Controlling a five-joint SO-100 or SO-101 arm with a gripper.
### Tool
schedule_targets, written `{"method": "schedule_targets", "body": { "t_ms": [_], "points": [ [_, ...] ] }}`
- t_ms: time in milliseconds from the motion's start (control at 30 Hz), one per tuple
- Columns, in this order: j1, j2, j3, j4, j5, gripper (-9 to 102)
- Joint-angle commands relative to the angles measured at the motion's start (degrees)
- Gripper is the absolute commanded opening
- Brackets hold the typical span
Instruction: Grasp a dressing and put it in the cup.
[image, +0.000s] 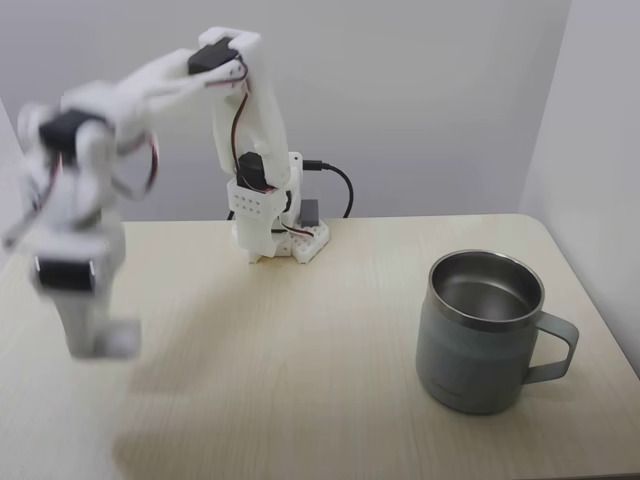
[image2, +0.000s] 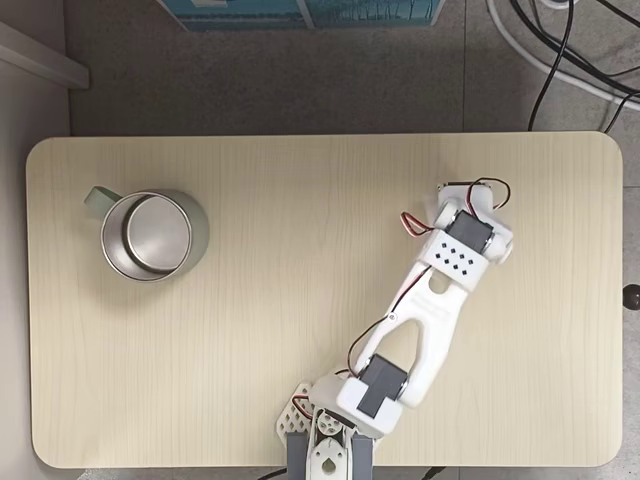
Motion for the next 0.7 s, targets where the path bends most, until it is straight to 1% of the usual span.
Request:
{"method": "schedule_targets", "body": {
  "t_ms": [0, 133, 233, 433, 567, 667],
  "points": [
    [-2.5, -7.9, 8.1, 8.2, 1.9, 0],
    [-7.3, -14.1, 12.1, 15.6, 4.0, 0],
    [-13.7, -20.6, 10.6, 17.5, 5.6, 0],
    [-32.1, -30.2, 5.3, 18.4, 10.8, 0],
    [-44.4, -30.6, 3.6, 18.2, 13.9, 0],
    [-52.0, -28.9, 2.7, 15.7, 15.2, 0]
  ]
}}
